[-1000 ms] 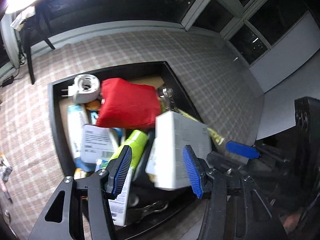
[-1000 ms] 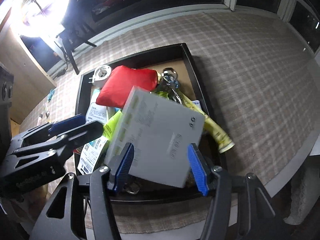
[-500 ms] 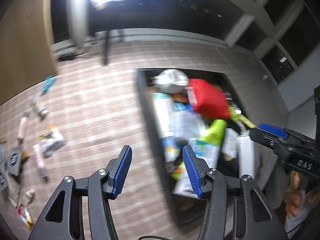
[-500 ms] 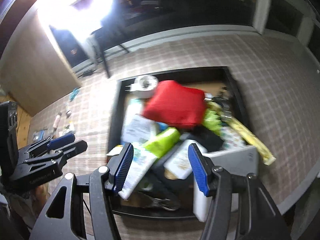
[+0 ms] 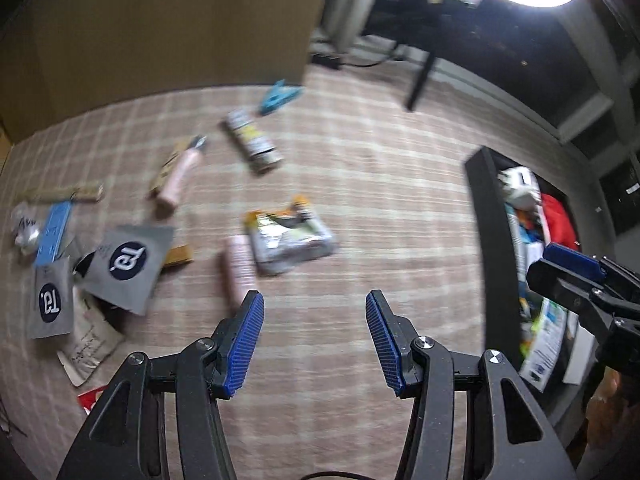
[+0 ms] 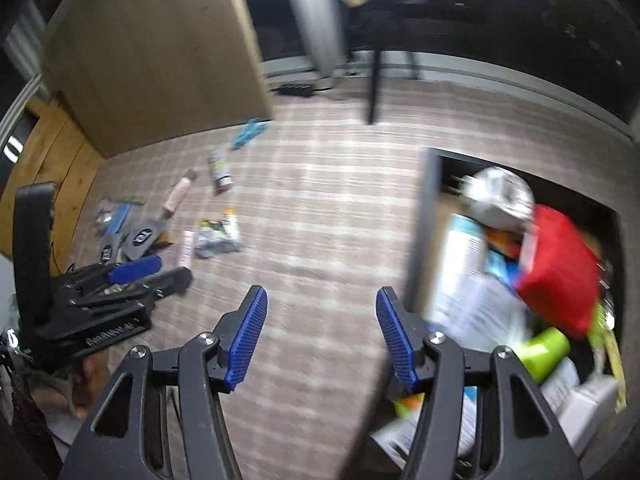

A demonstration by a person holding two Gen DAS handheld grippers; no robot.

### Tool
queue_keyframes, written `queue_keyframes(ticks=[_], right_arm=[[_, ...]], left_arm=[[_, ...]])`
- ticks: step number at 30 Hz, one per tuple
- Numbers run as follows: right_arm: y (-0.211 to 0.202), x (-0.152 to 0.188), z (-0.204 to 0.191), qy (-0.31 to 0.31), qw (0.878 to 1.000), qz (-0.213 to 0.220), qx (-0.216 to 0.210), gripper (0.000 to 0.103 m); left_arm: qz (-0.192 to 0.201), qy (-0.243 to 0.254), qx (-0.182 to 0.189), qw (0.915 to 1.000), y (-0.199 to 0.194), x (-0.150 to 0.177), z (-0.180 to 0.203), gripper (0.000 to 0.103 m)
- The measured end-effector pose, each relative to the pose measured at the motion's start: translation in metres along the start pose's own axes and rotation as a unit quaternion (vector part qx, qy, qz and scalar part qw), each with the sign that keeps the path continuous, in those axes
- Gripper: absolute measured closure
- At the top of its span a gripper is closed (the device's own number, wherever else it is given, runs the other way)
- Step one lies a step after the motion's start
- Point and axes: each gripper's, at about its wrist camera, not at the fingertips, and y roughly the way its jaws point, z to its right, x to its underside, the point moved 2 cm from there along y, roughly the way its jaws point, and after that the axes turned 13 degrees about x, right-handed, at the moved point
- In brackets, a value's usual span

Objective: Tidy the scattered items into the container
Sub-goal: 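Grasp the pink lotion bottle with the left gripper while the right gripper grasps a foil sachet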

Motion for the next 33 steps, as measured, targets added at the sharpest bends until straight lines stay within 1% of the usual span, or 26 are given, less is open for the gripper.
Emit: queue_keyframes(ticks=[5,11,13,15,17,19,23,30,33], right_arm=[[0.035,-0.025,-0.044,-0.036,0.999,-0.016,-0.012,0.047],[0.075,-0.047,-0.079,-0.056,0.997,-0.052,-0.029,0.047],[0.085,-0.053,-0.089,-0.058,0.996,-0.063,-0.035,0.047],[0.094,-0.058,-0.099,-0.064,0.994,-0.073,-0.041,0.047],[0.100,-0.060,-0.107,-0.071,0.993,-0.079,-0.044,0.047],[0.106,-0.062,-0.115,-0.077,0.992,-0.084,-0.044,0.047],[0.115,-0.061,-0.129,-0.087,0.991,-0.094,-0.046,0.047],[0.124,-0.055,-0.151,-0.103,0.989,-0.100,-0.039,0.046],[0.129,-0.051,-0.159,-0.112,0.988,-0.101,-0.023,0.045]], left_arm=[[-0.002,-0.011,-0.017,0.9998,0.016,-0.004,-0.024,0.054],[-0.007,-0.019,-0.024,0.9995,0.035,-0.005,-0.036,0.054],[-0.007,-0.019,-0.033,0.9993,0.040,-0.005,-0.038,0.058],[-0.008,-0.020,-0.038,0.9990,0.044,-0.005,-0.042,0.065],[-0.002,-0.023,-0.040,0.9989,0.043,-0.005,-0.046,0.067],[-0.001,-0.024,-0.039,0.9989,0.041,-0.005,-0.049,0.071],[0.002,-0.027,-0.043,0.9987,0.036,-0.003,-0.055,0.084],[0.012,-0.027,-0.047,0.9985,0.026,0.009,-0.066,0.084],[0.016,-0.026,-0.047,0.9984,0.024,0.013,-0.071,0.084]])
